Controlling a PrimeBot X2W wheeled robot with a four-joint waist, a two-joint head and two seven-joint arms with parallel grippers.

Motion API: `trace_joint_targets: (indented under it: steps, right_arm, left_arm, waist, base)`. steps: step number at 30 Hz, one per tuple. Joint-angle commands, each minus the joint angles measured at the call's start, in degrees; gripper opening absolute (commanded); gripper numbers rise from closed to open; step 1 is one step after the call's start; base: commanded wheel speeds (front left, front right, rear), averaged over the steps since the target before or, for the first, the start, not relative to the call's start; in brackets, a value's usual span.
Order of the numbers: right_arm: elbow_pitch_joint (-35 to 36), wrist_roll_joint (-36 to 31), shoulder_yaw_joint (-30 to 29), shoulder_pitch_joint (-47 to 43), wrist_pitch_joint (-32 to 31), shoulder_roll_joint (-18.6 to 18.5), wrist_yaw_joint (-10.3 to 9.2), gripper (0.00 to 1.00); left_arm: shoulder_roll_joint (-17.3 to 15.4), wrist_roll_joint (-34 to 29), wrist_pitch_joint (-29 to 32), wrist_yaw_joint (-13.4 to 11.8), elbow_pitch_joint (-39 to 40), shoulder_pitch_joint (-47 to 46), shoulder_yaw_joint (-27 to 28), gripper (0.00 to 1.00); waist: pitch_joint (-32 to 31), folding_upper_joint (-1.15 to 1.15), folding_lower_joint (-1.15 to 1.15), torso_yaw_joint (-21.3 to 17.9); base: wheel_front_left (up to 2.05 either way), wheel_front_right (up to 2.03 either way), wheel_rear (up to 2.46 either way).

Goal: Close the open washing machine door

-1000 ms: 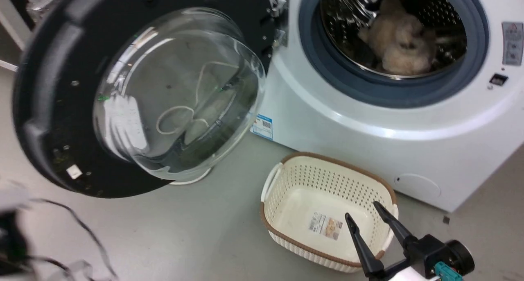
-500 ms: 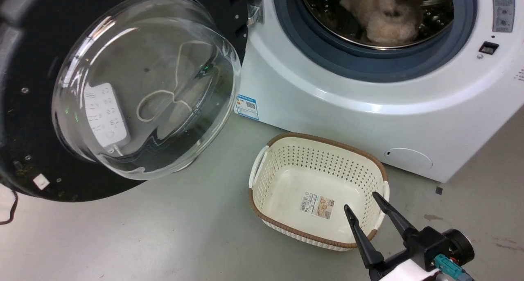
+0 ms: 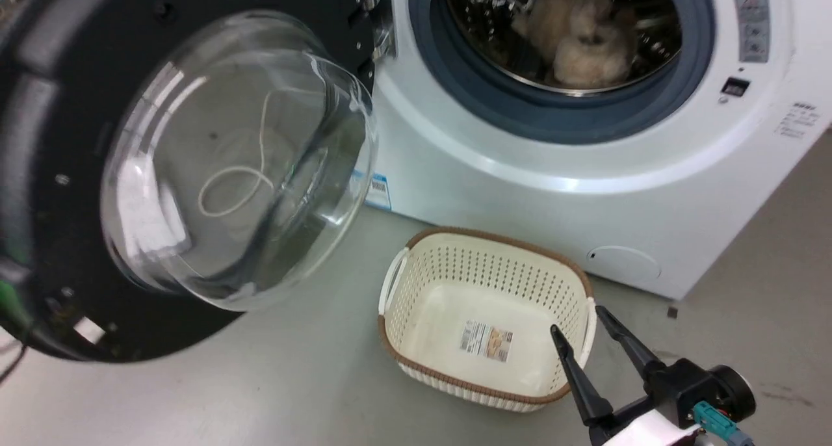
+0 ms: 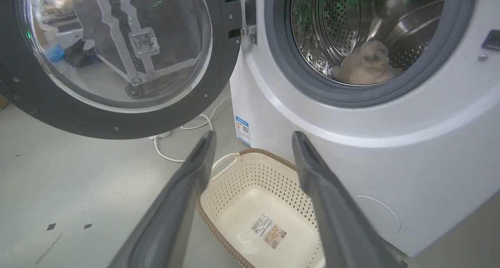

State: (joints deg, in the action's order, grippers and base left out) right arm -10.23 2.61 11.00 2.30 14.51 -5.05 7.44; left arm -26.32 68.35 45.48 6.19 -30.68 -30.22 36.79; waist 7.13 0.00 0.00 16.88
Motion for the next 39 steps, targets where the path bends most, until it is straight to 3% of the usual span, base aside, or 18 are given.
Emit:
trace_joint_targets:
  steps: [1, 6, 15, 20, 24, 30, 39]
  right_arm:
    - [-0.07, 0.36, -0.38, -0.26, 0.49, 0.25, 0.05, 1.00]
    - [-0.18, 0.01, -2.22, -1.58, 0.49, 0.74, 0.05, 1.00]
    - [0.39, -1.38, -7.43, -3.48, 0.49, 1.81, 0.05, 1.00]
    - [0.49, -2.14, -10.10, -4.11, 0.49, 2.06, 0.05, 1.00]
    - [0.55, -2.44, -10.81, -3.80, 0.49, 2.13, 0.05, 1.00]
    - [0.78, -2.29, -9.76, -2.52, 0.49, 2.16, 0.05, 1.00]
    - [1.51, -0.93, -9.23, -0.42, 0.49, 2.16, 0.05, 1.00]
  left_arm:
    - [1.47, 1.05, 1.92, 0.44, 1.79, 2.52, -0.32, 0.00]
    - [6.54, 3.96, 7.61, 0.66, 11.35, 10.34, -1.48, 0.00]
    - [19.81, 6.21, 13.43, -1.29, 28.34, 24.60, -7.05, 0.00]
    - [23.12, 7.70, 12.94, -2.17, 33.33, 31.15, -13.98, 0.00]
    - [23.40, 13.43, 7.09, -2.83, 33.52, 34.16, -22.42, 0.00]
    - [23.42, 19.64, -5.74, -1.53, 30.61, 32.89, -34.22, 0.00]
    - [23.43, 20.91, -20.78, -0.11, 21.95, 18.58, -42.56, 0.00]
  waist:
    - [-1.45, 0.00, 0.00, -0.67]
    - [-4.29, 0.00, 0.00, -1.81]
    - [-7.74, 0.00, 0.00, -6.03]
    - [-8.29, 0.00, 0.00, -9.91]
    - [-7.73, 0.00, 0.00, -14.08]
    - [-4.44, 0.00, 0.00, -21.84]
    - [2.56, 0.00, 0.00, -32.44]
  base:
    - [0.00, 0.00, 0.00]
    - [0.00, 0.00, 0.00]
    - [0.00, 0.00, 0.00]
    - [0.00, 0.00, 0.00]
    - [0.00, 0.00, 0.00]
    - [0.00, 0.00, 0.00]
    - [0.00, 0.00, 0.00]
